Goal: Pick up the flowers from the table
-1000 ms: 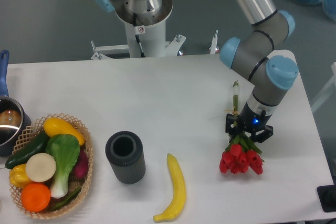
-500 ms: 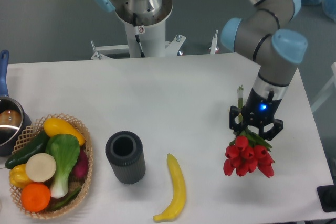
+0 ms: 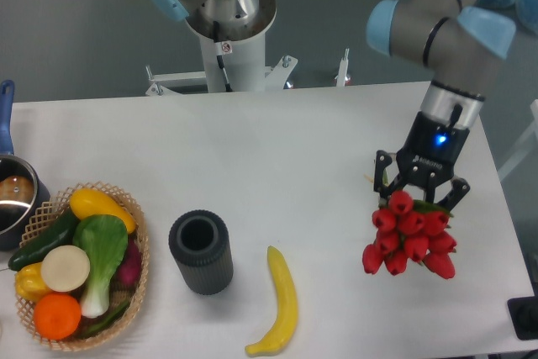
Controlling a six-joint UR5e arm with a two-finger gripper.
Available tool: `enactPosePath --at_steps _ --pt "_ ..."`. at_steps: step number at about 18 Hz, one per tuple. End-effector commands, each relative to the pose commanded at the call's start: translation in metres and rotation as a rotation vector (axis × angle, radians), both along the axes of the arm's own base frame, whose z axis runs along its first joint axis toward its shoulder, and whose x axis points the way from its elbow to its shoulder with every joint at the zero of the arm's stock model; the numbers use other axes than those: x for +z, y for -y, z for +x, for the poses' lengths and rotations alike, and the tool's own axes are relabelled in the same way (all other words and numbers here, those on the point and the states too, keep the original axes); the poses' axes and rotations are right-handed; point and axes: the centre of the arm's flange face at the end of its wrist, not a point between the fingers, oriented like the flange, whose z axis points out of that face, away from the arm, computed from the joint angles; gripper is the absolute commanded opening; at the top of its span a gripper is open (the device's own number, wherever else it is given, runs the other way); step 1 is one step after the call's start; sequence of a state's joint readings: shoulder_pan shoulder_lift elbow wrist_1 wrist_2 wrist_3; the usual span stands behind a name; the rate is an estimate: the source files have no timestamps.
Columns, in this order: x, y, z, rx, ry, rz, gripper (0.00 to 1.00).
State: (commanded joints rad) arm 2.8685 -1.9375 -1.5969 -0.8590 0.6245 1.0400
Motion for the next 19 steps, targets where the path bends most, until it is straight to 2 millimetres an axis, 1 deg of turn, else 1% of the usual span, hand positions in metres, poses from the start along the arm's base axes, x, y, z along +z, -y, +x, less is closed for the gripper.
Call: enactPosePath --at_steps 1,10,14,19 --pt "0.003 0.000 0.001 -0.003 -0.002 0.008 0.55" --pt "0.004 0.008 -0.004 0.004 -0.002 0.028 0.55" --pt "0.007 0.017 -0.010 0.010 0.011 0.068 0.55" --pt "0.007 0.019 -0.011 0.015 0.016 0.074 0.55"
